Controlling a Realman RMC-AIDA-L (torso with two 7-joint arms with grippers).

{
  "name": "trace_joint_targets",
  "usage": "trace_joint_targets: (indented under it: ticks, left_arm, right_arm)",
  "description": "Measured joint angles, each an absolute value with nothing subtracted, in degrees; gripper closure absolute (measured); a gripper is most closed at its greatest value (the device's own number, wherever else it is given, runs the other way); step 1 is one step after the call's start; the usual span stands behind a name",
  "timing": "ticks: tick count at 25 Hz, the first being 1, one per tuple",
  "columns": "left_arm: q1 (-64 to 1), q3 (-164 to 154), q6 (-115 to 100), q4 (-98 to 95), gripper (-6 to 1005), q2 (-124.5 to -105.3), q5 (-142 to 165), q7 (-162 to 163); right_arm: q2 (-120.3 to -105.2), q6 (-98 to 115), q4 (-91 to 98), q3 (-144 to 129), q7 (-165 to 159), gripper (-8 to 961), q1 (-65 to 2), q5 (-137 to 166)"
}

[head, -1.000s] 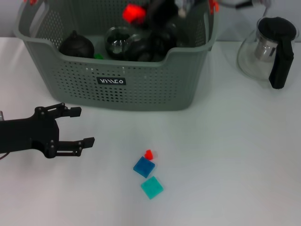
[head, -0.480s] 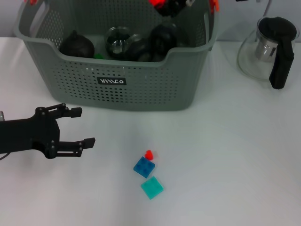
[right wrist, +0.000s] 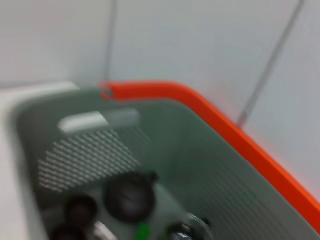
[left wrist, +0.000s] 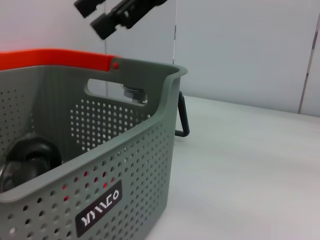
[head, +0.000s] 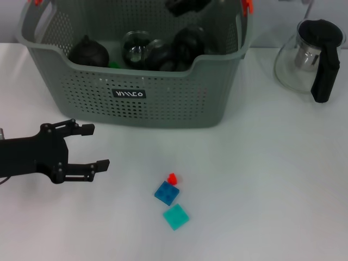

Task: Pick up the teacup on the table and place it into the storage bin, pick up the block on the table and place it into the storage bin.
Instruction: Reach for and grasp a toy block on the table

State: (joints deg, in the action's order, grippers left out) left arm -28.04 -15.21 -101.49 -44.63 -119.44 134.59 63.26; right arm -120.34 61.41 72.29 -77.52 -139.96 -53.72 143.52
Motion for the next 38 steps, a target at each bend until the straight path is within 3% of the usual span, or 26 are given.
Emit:
trace_joint_targets:
  ticks: [5, 11, 26, 33, 38]
  left_arm:
    - [-28.42, -15.21, -105.51, -44.95, 96, -119.15, 134.80, 63.07]
    - [-29.32, -15.58, -111.98, -45.03, 97, -118.92, 134.88, 63.23]
    - [-29.78, -16.53, -114.71, -46.27, 99, -118.83, 135.10, 65.58]
    - [-29.78, -17.48, -115.22, -46.81, 100, -118.99, 135.74, 65.82]
    - [-29.83, -22.09, -114.39, -46.72, 101, -120.59, 135.81, 66.80]
  right_arm:
    - [-120.30, 65.63, 79.05, -79.45, -130.66, 87, -44.70, 128.20]
    - [-120.37, 73.43, 78.90, -80.67, -117.13, 15, -37.14, 113.77]
    - [-120.21, 80.92, 74.21, -82.75, -100.78, 22, -24.83, 109.60]
    - [-120.05, 86.16, 67.36, -77.26, -92.09, 22, -23.72, 109.59]
    - [-120.14, 88.82, 65.02, -73.43, -90.15, 22, -24.13, 109.66]
